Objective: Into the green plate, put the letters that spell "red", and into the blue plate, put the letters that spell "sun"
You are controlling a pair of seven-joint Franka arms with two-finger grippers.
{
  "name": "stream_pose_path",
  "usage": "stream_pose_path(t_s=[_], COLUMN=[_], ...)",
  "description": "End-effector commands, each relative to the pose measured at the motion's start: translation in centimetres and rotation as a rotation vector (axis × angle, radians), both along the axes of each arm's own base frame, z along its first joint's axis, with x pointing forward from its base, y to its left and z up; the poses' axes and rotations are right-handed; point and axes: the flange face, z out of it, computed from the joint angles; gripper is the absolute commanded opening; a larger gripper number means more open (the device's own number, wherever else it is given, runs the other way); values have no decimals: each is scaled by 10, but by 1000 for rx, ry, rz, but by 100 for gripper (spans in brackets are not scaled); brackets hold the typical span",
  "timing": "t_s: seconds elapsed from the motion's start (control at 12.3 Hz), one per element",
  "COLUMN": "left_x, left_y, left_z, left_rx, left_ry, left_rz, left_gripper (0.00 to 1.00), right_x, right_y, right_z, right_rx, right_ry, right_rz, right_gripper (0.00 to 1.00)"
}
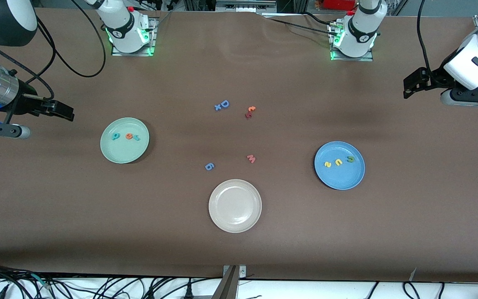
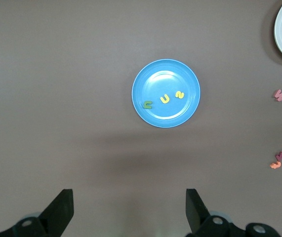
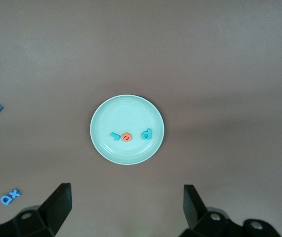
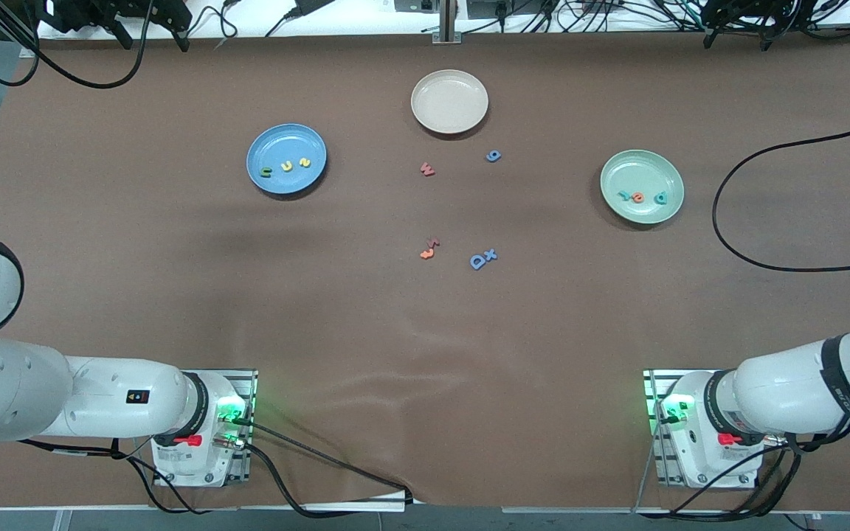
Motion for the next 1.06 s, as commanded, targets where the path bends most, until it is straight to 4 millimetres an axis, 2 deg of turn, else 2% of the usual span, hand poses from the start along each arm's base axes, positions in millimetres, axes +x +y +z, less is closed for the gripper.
stream_pose_path(t_s=[0.0,0.65,0.98], left_x=[0,-1,0], left_y=[-1,-1,0], left_z=[5,4,4], left_rx=[-13,-13,-15], left_ry=[4,14,15], left_rz=[3,3,4], left_gripper=[100,100,100], right_x=[-6,-3,-2], right_y=[0,6,-3], right_z=[3,8,11], right_rx=[-10,37,-20], right_ry=[-20,-44,-56], right_rz=[3,-88,-76], right_gripper=[100,100,100])
